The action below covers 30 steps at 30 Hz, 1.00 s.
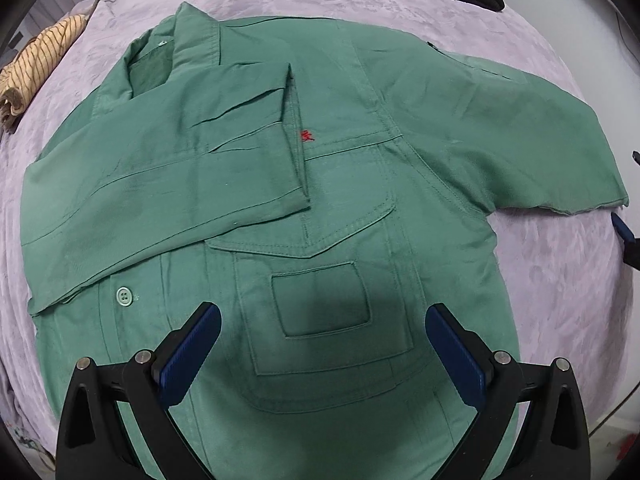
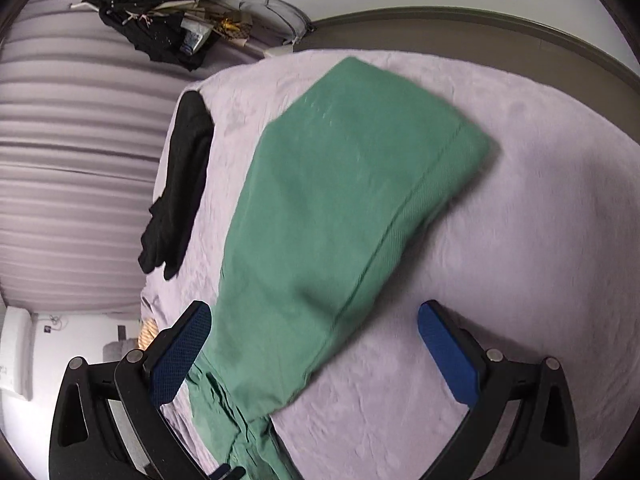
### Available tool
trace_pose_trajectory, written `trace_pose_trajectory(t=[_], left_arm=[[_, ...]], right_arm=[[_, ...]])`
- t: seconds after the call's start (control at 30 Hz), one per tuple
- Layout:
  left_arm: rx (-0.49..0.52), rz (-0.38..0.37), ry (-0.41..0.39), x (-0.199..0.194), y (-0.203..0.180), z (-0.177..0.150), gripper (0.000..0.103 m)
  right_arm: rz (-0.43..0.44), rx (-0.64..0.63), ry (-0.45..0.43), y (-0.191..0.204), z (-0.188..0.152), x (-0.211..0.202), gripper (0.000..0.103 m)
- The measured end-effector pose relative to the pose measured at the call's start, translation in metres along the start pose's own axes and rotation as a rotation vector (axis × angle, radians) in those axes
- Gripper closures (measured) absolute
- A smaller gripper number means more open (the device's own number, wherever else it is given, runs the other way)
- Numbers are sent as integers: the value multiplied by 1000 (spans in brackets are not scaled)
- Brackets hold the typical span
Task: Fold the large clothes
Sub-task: 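Grasp the other green sleeve cuff with the right gripper, then fold the held sleeve across the jacket body with the right gripper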
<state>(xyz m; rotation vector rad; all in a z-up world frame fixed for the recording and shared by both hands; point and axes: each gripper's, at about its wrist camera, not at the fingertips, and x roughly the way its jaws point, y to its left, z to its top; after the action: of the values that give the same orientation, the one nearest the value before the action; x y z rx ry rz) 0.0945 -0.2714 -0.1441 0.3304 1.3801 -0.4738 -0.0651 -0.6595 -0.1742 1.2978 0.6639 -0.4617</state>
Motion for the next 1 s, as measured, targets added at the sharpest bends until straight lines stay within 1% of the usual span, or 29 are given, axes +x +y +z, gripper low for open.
trace_pose_trajectory(t=[0.07, 0.13, 0.17, 0.2, 0.23, 0.3, 0.37, 0.43, 0.6, 0.7, 0.8, 0.87, 0.93, 1.0], left_arm=[[2, -3, 0, 4, -6, 3, 0], [-1, -7, -1, 6, -10, 7, 0], [-3, -8, -2, 7, -12, 8, 0], [-5, -8, -4, 8, -12, 9, 0], [-7, -8, -5, 8, -13, 10, 0], [-10, -7, -12, 7, -11, 11, 0], [-14, -1, -25, 5, -9, 17, 0], [-24, 3, -40, 0, 2, 19, 0], [-80, 17, -69, -9, 38, 23, 0], [-107, 31, -91, -16, 65, 20, 0], [-140, 45, -124, -22, 100, 16, 0], [-175, 48, -139, -25, 128, 10, 0], [-218, 57, -147, -27, 161, 2, 0], [-266, 71, -151, -28, 191, -9, 0]], right_arm=[[21, 21, -36, -3, 15, 0, 2], [34, 42, -60, -5, 24, 0, 14], [31, 56, -62, -7, 29, 1, 37], [28, 78, -54, -10, 33, 4, 74], [28, 99, -41, -14, 38, 6, 92], [62, 135, -50, -20, 40, 6, 94], [117, 125, -77, -14, 37, -1, 94], [167, 100, -86, -2, 34, -6, 94], [274, -31, -65, 66, 23, -6, 94], [342, -129, -24, 121, 3, 4, 94], [399, -260, 44, 183, -32, 25, 94], [415, -383, 103, 230, -68, 47, 94], [401, -516, 169, 270, -110, 72, 94], [353, -640, 242, 302, -161, 105, 94]])
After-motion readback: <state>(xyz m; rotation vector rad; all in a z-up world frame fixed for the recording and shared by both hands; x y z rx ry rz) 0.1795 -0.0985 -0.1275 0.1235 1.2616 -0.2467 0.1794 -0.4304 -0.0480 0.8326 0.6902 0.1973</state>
